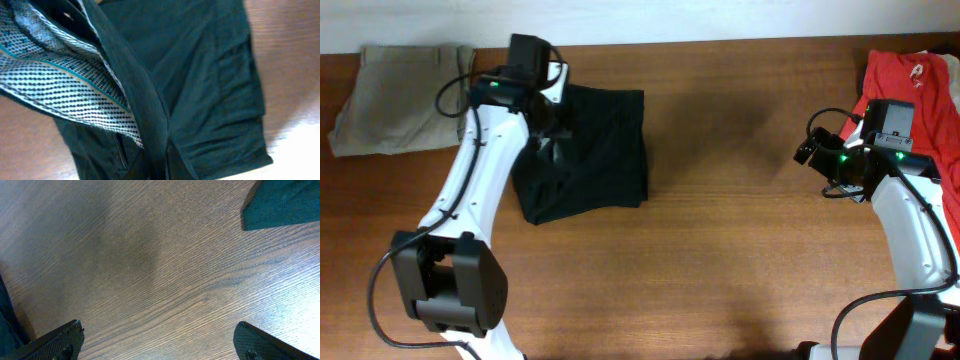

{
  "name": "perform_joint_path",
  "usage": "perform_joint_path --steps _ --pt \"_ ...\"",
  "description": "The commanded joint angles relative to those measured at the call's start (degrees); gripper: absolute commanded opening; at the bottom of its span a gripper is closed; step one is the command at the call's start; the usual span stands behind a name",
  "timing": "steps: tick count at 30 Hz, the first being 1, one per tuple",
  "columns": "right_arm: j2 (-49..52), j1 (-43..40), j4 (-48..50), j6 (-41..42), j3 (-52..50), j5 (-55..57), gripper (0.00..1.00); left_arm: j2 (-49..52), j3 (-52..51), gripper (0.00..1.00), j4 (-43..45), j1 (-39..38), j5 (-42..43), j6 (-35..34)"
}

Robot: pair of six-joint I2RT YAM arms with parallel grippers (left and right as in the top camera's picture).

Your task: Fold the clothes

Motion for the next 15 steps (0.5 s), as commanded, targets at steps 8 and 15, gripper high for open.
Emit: perform_joint_path --steps 8,15 --pt "0.11 0.15 0.15 0.0 0.42 0.31 0.99 6.01 1.14 0.01 4.74 -5.66 0.81 2.01" --pt "0.11 0.15 0.15 0.0 0.42 0.31 0.99 10.73 1.14 0.01 7.74 -7.43 4.13 2.05"
